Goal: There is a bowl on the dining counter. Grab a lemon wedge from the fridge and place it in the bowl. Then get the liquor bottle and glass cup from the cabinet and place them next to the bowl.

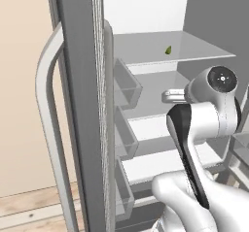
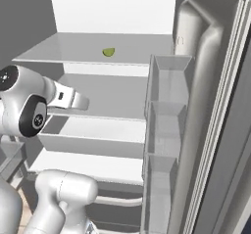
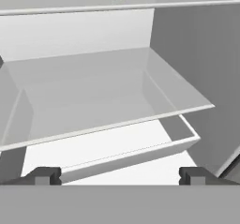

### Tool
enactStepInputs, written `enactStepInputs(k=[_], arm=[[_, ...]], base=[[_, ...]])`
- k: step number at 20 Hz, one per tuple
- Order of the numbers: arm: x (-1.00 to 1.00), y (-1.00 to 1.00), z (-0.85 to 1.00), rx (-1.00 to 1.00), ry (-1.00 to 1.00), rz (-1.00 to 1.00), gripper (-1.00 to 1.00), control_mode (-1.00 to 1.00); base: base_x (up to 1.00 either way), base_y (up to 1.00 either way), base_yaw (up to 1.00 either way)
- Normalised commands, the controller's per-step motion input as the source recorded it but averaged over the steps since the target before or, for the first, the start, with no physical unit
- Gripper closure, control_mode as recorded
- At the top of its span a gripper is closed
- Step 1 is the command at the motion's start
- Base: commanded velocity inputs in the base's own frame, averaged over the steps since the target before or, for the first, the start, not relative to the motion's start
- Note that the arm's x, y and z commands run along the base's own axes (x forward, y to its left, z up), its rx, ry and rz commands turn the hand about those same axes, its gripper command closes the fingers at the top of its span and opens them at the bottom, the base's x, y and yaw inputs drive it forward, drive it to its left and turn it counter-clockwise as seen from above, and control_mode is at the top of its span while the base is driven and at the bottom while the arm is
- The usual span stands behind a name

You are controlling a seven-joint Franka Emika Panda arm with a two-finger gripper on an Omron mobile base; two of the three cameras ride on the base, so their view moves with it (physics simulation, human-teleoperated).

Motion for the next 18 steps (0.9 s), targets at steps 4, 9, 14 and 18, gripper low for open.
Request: enactStepInputs(k=[4,9,14,18], arm=[[0.0,0.0,0.0,0.0,0.0,0.0,-1.0,1.0],[0.25,-0.04,0.32,0.0,-0.03,-0.06,-1.0,-1.0],[0.44,-0.04,0.75,0.0,-0.09,-0.05,-1.0,-1.0],[0.56,0.0,0.7,0.0,0.0,-0.11,-1.0,-1.0]], base=[[0.71,-0.14,-0.19],[0.25,-0.04,-0.07],[0.0,0.0,0.0],[0.0,0.0,0.0]])
